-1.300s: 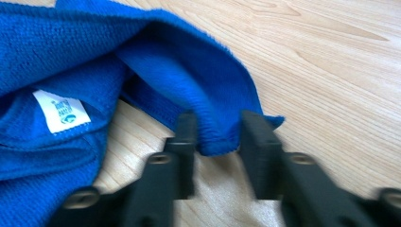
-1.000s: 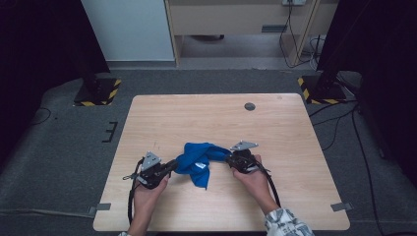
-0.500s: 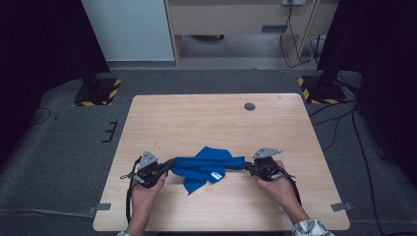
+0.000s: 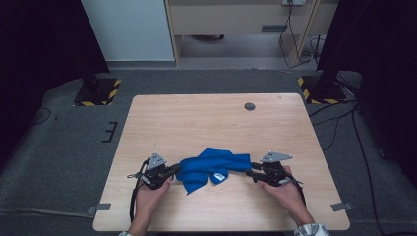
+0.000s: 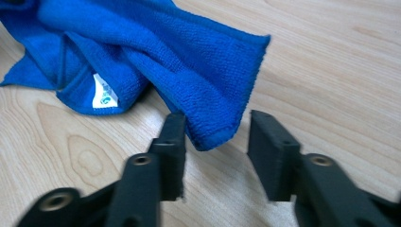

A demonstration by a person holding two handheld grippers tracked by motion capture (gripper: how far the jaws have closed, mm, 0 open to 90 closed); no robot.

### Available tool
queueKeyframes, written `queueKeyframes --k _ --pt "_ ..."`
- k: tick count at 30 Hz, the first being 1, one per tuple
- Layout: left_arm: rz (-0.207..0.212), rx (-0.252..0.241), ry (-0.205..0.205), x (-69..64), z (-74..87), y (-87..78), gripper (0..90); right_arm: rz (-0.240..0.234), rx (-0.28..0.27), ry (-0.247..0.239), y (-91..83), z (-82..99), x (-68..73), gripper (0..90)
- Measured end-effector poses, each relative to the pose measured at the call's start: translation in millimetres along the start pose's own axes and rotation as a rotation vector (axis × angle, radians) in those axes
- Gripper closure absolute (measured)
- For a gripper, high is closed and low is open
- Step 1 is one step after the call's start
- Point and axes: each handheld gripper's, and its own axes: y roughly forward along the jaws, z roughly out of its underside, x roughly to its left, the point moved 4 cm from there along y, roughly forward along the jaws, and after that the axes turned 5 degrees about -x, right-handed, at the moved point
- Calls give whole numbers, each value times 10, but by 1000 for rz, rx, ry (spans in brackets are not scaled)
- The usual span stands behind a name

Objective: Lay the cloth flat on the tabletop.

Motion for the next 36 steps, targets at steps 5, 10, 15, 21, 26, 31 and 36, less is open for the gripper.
queueKeyframes --k 5,10,15,21,26,31,36 --pt "-1 -1 6 6 -1 -8 849 1 -50 1 -30 -80 -16 424" --pt "-3 -5 7 15 -11 -1 846 22 -87 28 -29 -148 -96 364" --pt "-5 -1 12 26 -12 9 844 13 -82 39 45 -169 -126 374" --pt "-7 0 14 52 -22 26 841 -15 -50 47 179 -165 -191 502" --pt "-9 5 10 78 -15 31 828 -50 -50 47 244 -181 -150 723" --pt "-11 10 10 68 -4 45 798 -48 -66 45 147 -189 -128 882" --pt "-21 18 5 69 4 71 702 -52 -79 49 51 -178 -99 884"
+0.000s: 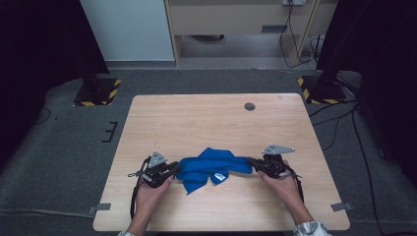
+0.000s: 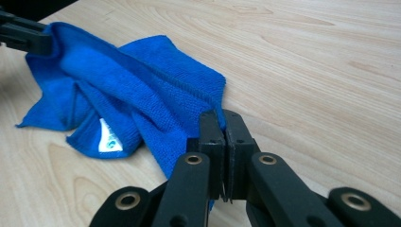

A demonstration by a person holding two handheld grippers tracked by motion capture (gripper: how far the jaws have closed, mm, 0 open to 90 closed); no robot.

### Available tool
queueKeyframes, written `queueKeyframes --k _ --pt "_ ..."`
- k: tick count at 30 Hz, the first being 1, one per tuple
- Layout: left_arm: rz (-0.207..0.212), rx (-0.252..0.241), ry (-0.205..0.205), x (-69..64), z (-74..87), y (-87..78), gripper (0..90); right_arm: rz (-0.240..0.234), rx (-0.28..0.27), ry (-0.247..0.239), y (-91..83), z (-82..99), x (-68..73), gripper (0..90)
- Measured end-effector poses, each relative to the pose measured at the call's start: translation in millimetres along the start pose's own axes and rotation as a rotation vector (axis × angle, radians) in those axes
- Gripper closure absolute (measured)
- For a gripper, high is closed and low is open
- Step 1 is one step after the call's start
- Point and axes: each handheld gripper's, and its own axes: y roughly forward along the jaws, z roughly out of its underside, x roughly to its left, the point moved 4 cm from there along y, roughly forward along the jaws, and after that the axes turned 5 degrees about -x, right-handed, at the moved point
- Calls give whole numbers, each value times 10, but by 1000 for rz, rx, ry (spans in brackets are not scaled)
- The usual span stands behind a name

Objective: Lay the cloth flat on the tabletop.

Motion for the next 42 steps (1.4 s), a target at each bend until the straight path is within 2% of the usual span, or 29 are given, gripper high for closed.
queueKeyframes --k 3,8,11,19,24,28,36,42 --pt "-5 -13 -4 -5 -11 13 580 1 4 -4 -8 22 7 883" --pt "0 -37 -12 -24 -35 11 430 10 16 2 12 39 0 883" --pt "6 -51 -7 -41 -49 12 405 8 17 -2 13 40 16 882" --pt "-14 -35 17 -72 -9 77 309 -1 -1 7 -15 25 23 882" --pt "-36 1 31 -63 42 117 325 -7 3 -1 -37 24 41 882" --pt "-48 17 28 -26 66 136 376 -10 -4 -3 -72 17 53 883" --pt "-55 9 13 30 64 101 535 -24 -5 -2 -107 23 39 883" --pt "-84 -43 -18 85 16 31 570 -27 -7 -11 -137 10 60 883"
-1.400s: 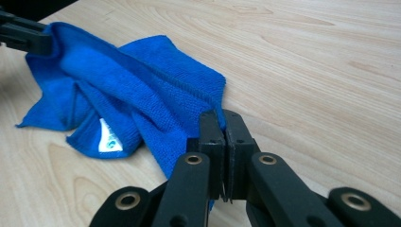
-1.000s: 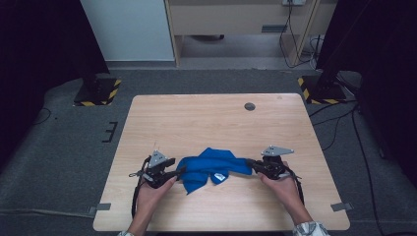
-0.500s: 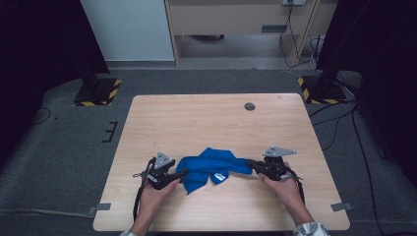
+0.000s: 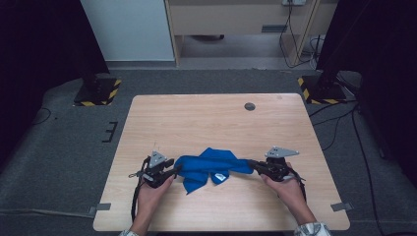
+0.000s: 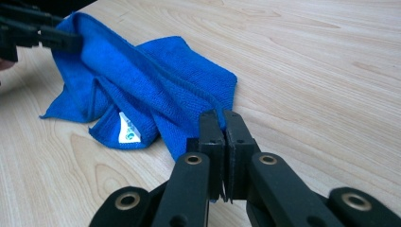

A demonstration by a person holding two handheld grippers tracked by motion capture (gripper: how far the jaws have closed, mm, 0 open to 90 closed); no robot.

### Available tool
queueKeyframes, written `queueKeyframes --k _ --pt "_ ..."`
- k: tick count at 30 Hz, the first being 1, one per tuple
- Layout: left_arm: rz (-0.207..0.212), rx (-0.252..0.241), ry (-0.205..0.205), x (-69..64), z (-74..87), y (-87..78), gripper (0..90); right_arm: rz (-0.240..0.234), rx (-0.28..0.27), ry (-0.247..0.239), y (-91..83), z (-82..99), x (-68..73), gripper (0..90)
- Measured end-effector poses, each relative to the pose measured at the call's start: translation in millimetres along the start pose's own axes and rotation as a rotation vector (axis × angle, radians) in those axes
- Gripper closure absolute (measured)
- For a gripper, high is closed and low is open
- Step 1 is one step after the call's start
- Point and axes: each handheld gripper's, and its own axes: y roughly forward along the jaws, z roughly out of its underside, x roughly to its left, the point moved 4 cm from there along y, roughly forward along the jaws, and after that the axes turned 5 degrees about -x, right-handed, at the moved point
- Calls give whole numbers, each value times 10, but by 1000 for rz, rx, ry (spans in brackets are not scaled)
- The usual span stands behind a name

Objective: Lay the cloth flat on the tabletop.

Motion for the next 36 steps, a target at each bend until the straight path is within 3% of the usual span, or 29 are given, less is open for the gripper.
queueKeyframes --k 9,16,21,24,26,31,36 --pt "-12 -81 -64 86 -70 -94 548 20 5 -9 -4 -3 -17 883" --pt "20 -64 -58 57 -61 -68 584 20 4 -18 -11 -13 -12 882" --pt "14 -64 -41 22 -64 -35 454 18 7 -21 -8 -13 -3 882" --pt "34 -67 -32 -18 -65 -1 364 19 6 -18 -7 -15 1 882" --pt "36 -57 -19 -44 -65 24 361 20 7 -20 -8 -18 5 882" --pt "37 -35 9 -26 -68 81 499 21 4 -22 -17 -26 -1 882" --pt "38 -24 38 -16 -69 78 750 25 -7 -22 -37 -45 -3 883"
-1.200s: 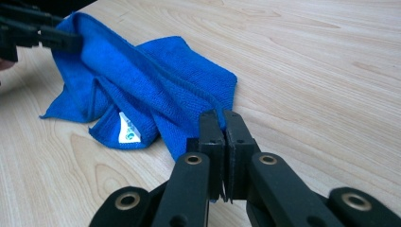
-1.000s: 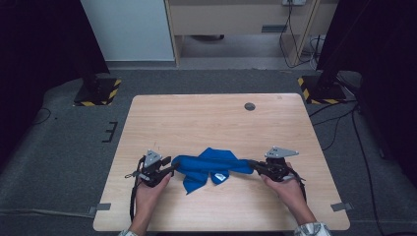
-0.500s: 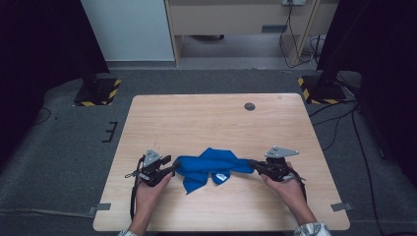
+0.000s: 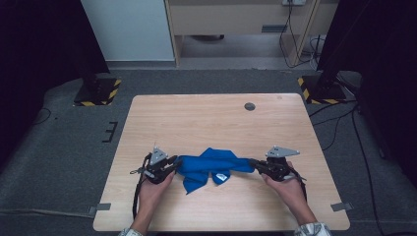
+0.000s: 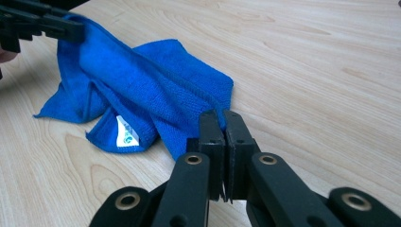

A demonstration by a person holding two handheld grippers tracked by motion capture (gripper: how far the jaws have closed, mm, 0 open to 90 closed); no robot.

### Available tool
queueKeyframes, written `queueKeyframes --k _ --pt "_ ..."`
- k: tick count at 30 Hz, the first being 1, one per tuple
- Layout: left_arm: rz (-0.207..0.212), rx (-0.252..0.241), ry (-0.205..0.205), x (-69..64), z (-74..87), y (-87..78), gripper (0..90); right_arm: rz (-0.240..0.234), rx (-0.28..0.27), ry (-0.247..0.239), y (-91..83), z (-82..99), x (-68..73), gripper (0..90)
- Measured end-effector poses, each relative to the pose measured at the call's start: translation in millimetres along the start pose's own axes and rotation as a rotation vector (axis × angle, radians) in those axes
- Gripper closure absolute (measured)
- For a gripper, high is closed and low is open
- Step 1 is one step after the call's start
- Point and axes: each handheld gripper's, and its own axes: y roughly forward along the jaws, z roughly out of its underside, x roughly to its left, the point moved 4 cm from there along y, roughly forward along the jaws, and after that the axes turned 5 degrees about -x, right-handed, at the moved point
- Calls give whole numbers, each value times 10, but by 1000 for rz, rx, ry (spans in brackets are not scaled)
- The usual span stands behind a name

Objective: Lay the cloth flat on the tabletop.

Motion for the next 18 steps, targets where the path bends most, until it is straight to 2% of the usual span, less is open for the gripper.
queueKeyframes --k 2,5,7,11,18 --pt "5 -10 6 -13 -14 -23 818 0 -2 -1 -6 -4 -2 883" --pt "37 -71 -44 -65 -102 -118 859 8 -14 3 -51 -43 -3 883" --pt "40 -82 -31 -108 -159 -151 861 -6 -29 23 -83 -80 1 883" --pt "37 -97 -14 -161 -283 -218 860 7 -65 18 -211 -229 -3 883" --pt "37 -107 2 -181 -500 -247 862 35 -84 -38 -355 -508 -11 882"
